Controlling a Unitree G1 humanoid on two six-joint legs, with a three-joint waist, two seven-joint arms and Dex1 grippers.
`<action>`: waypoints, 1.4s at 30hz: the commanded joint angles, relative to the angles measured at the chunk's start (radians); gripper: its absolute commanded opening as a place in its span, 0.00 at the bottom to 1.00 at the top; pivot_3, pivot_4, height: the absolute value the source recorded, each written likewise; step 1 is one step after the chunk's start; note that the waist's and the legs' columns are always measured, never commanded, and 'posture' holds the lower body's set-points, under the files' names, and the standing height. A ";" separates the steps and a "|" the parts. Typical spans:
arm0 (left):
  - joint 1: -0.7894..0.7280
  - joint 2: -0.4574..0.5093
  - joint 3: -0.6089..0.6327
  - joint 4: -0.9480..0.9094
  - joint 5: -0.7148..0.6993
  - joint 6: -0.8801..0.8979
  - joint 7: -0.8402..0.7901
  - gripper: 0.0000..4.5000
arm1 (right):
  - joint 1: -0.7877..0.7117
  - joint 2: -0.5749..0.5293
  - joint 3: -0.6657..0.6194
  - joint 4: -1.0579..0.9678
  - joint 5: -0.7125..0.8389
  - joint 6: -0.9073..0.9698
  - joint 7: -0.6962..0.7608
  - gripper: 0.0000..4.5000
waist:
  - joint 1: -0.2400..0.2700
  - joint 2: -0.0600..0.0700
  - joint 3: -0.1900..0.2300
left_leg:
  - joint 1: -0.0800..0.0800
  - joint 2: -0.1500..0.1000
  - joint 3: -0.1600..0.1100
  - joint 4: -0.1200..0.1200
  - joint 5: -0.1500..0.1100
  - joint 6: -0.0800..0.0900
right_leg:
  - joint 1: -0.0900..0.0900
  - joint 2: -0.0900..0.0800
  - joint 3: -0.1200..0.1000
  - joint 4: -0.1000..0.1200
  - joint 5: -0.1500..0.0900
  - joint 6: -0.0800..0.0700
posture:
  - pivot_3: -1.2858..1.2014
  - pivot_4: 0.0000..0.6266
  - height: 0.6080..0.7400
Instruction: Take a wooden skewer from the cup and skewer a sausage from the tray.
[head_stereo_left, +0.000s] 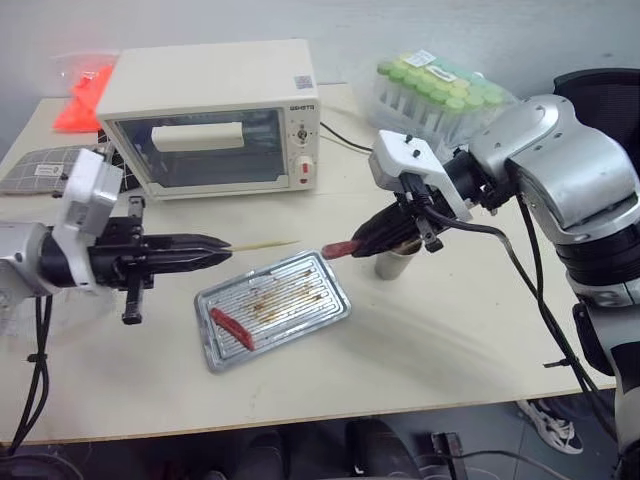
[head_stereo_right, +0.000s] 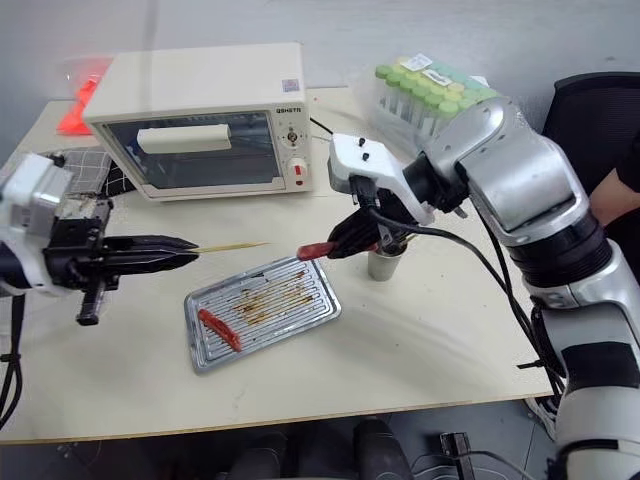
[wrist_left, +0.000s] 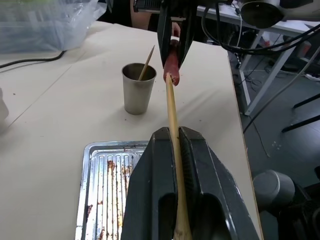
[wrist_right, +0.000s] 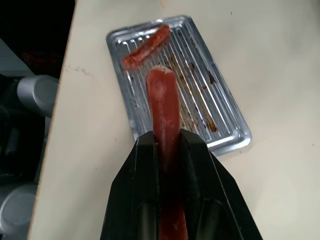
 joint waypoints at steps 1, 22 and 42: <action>-0.020 0.003 0.006 0.010 0.014 -0.020 -0.018 0.00 | -0.007 -0.017 -0.046 -0.037 0.027 0.020 -0.016 0.07 | 0.000 0.000 0.000 | 0.000 0.000 0.000 0.000 0.000 0.000 | 0.000 0.000 0.000 0.000 0.000 0.000 | 0.52 0.24 1.00; -0.079 -0.042 -0.073 0.009 0.036 -0.022 -0.046 0.00 | -0.039 -0.006 -0.064 -0.025 0.074 0.049 -0.068 0.07 | 0.003 0.000 0.000 | -0.001 0.000 0.000 0.002 0.000 0.000 | 0.000 0.000 0.000 0.001 0.000 0.000 | 0.52 0.24 1.00; -0.116 -0.038 -0.079 0.048 0.077 -0.039 -0.077 0.00 | -0.015 -0.043 -0.068 -0.047 0.097 0.037 -0.073 0.07 | 0.003 0.000 0.000 | -0.001 -0.001 0.000 0.003 0.000 0.001 | 0.000 0.000 0.000 0.001 0.000 0.000 | 0.52 0.24 1.00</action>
